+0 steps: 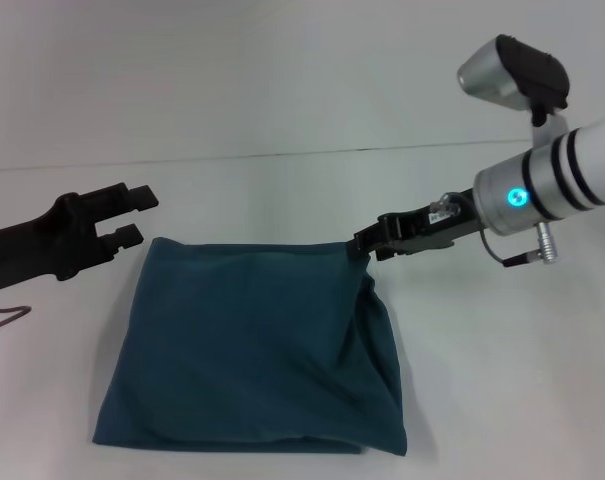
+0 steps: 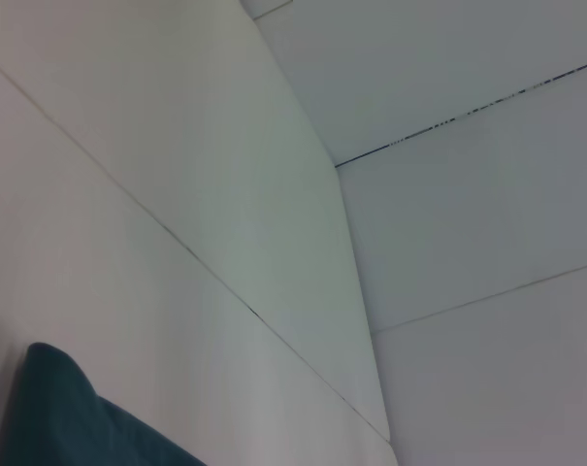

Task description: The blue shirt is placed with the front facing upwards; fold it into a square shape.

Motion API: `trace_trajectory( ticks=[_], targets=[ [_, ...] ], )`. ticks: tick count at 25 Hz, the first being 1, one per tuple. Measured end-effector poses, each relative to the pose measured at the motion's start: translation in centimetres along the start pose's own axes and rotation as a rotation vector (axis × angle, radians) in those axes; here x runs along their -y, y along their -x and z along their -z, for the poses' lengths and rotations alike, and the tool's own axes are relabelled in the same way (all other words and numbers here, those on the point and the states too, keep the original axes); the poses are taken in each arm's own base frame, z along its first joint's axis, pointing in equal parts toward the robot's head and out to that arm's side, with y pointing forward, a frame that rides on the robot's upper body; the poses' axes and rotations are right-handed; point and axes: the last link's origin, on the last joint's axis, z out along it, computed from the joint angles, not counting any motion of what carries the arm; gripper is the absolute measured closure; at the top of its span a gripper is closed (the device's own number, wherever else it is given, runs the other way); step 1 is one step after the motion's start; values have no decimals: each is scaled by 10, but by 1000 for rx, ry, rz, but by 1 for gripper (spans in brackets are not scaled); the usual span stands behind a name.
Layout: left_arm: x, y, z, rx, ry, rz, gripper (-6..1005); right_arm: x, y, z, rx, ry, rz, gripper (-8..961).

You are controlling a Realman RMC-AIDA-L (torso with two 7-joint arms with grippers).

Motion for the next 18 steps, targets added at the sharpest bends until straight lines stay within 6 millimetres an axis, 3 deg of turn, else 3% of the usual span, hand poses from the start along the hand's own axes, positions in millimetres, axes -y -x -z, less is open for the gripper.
trace_trajectory(
  ticks=[18],
  targets=[
    [1, 0, 0, -2, -2, -1, 308, -7, -4, -10, 25, 70, -78, 464]
  ],
)
